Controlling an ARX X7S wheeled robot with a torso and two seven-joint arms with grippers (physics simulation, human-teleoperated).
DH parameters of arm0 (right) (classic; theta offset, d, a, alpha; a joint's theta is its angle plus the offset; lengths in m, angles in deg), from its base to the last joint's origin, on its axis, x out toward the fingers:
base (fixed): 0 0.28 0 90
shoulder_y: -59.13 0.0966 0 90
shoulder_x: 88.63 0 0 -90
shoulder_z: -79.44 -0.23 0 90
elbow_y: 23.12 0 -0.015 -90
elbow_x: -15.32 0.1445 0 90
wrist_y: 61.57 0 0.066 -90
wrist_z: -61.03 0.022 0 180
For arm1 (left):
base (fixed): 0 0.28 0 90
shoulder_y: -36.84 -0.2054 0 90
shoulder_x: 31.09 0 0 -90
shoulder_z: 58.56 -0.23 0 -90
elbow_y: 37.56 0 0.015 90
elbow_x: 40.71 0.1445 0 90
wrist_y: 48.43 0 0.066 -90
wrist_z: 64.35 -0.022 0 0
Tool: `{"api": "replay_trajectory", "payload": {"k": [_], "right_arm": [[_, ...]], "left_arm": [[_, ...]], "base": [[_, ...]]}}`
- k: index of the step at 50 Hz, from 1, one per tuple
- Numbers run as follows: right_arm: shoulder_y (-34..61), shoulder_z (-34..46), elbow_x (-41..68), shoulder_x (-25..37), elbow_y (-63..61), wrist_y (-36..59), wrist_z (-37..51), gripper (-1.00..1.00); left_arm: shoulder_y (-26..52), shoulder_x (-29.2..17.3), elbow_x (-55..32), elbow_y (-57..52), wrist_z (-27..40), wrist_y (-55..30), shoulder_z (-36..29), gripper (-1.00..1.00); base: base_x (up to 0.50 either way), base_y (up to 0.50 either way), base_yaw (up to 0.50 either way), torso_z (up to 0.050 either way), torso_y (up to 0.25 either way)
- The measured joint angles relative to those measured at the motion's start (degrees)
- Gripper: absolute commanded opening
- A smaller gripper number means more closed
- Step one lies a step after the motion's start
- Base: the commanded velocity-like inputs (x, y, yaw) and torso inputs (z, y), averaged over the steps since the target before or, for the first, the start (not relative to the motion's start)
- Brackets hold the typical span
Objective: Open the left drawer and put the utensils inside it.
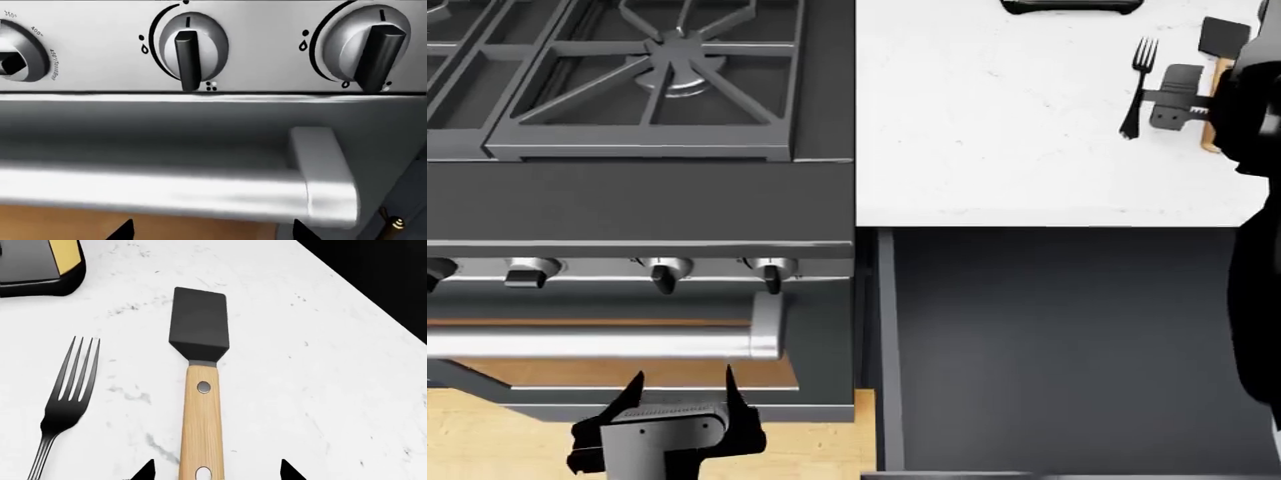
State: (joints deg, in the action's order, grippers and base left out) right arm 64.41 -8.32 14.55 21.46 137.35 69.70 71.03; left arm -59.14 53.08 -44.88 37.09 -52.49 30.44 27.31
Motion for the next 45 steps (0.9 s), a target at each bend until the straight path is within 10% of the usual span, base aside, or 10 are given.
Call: {"api": "replay_trajectory", "payload": {"k": [7, 8, 29, 45], "right_arm": [[0.62, 0.6, -0.69, -0.1, -2.93, 0.78, 0.53, 1.0], [0.65, 0.63, -0.74, -0.11, -2.86, 0.78, 0.62, -1.0], [0.92, 0.06, -0.89, 0.02, -2.29, 1.11, -0.53, -1.0], [-1.43, -2.32, 0.25, 0.32, 2.44, 3.53, -1.86, -1.0]], "left_arm": [[0.03, -0.22, -0.17, 0.02, 0.37, -0.21, -0.22, 1.0], [0.03, -0.27, -0.22, 0.02, 0.41, -0.16, -0.26, 1.0], [-0.16, -1.36, -1.4, 0.1, 1.4, 0.91, -1.05, 1.0], [-0.12, -2.09, -2.4, -0.43, 2.2, 0.57, -1.69, 1.0]], "base": [[0.0, 0.0, 0.0, 0.0, -0.14], [0.0, 0.0, 0.0, 0.0, 0.0], [0.0, 0.0, 0.0, 0.0, -0.004], [0.0, 0.0, 0.0, -0.006, 0.246]]}}
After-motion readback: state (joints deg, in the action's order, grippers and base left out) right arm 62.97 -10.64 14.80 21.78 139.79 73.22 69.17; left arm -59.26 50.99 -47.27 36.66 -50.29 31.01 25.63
